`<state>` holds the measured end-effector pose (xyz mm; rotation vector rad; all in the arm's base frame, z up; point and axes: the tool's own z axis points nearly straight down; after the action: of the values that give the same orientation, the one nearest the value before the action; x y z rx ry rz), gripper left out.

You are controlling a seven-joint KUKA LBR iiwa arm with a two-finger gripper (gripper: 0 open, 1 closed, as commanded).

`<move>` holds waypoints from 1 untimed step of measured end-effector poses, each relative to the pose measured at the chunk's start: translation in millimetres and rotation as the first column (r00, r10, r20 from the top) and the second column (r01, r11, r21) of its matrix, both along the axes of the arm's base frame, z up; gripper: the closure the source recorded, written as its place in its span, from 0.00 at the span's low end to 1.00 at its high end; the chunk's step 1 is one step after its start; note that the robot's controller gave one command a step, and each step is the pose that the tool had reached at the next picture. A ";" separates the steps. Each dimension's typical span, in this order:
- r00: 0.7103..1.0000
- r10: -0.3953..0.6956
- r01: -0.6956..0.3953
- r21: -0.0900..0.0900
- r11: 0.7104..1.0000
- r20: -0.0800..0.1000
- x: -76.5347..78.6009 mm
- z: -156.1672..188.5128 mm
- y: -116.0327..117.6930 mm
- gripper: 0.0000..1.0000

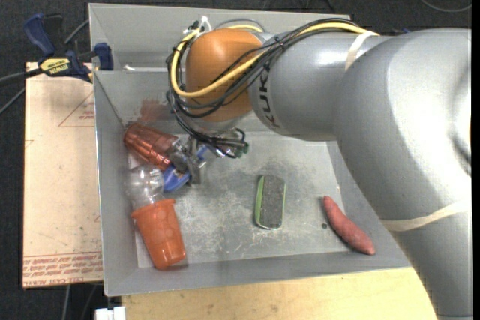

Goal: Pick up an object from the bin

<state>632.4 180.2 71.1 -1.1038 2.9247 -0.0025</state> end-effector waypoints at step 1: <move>1.000 -0.002 0.002 0.002 1.000 0.001 -7.6 1.3 -2.0 1.00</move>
Offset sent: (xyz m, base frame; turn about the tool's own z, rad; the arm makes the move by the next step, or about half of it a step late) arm -0.0157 0.0021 0.0042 -0.0200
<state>624.8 178.2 72.4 -1.1006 2.9243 -0.0001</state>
